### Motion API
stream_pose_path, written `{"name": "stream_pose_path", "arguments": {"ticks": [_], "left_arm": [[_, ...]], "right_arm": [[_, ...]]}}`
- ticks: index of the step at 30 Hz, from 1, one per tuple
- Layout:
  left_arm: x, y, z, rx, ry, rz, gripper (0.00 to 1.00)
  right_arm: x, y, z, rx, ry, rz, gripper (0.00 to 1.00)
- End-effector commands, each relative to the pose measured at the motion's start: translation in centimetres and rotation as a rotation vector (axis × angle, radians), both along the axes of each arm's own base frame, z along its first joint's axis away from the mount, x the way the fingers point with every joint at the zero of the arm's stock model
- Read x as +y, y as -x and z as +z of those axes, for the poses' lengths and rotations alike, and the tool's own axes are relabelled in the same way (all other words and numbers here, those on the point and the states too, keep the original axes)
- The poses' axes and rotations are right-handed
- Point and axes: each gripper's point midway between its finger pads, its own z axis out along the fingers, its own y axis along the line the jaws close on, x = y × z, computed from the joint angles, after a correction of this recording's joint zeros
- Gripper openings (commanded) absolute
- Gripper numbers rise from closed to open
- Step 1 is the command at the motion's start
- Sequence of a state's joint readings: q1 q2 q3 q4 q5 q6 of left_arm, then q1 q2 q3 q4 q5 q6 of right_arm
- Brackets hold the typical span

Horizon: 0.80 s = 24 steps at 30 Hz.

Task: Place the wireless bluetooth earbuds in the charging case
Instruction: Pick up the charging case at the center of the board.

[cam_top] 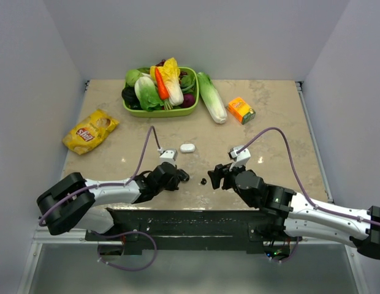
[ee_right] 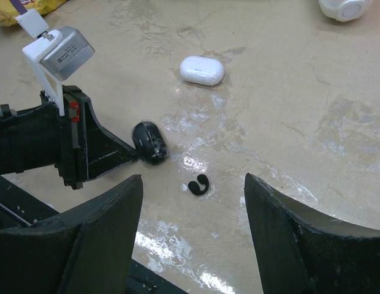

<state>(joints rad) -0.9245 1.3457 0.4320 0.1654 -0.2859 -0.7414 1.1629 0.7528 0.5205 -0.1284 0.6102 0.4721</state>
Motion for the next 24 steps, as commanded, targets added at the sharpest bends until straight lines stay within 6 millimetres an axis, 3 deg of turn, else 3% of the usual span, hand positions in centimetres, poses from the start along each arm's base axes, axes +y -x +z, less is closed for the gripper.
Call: {"name": "stream_pose_path", "arguments": {"ticks": [1,4,7,8,13,16,17,19,20,24], "left_arm": [[-2.7,-1.0,1.9,-0.038,0.060,-0.029,0.06],[-2.3,-1.0,1.9,-0.035,0.046,-0.012,0.07],[-1.2,-0.8,2.6,-0.048,0.031,0.010,0.17],[-0.9,-0.9,3.7,-0.073,0.043,0.019,0.27],[1.4,-0.5,6.5,-0.135,0.030,0.049,0.59],[1.2,-1.1,8.3,-0.191,0.012,0.019,0.80],[1.2,-1.4,7.8,-0.192,-0.040,-0.005,1.00],[0.1,-2.0,8.4,-0.192,-0.091,-0.060,1.00],[-0.3,-2.1,6.9,-0.165,-0.164,-0.115,1.00],[-1.4,-3.1,5.9,-0.137,-0.283,-0.192,1.00]], "right_arm": [[0.1,-0.4,0.9,-0.005,-0.025,-0.025,0.71],[-0.1,-0.4,0.9,-0.002,-0.024,-0.030,0.71],[-0.3,-0.3,0.9,-0.003,-0.021,-0.031,0.71],[-0.3,-0.3,1.0,-0.003,-0.024,-0.028,0.71],[-0.3,-0.2,1.7,-0.019,-0.019,-0.013,0.73],[-0.3,-0.3,1.8,-0.029,-0.006,-0.012,0.74],[-0.3,-0.4,1.7,-0.029,0.003,-0.013,0.74],[-0.2,-0.3,2.1,-0.030,0.000,-0.005,0.75],[-0.1,-0.3,2.1,-0.027,0.002,-0.002,0.75],[0.2,-0.1,2.2,-0.019,0.006,0.017,0.76]]}}
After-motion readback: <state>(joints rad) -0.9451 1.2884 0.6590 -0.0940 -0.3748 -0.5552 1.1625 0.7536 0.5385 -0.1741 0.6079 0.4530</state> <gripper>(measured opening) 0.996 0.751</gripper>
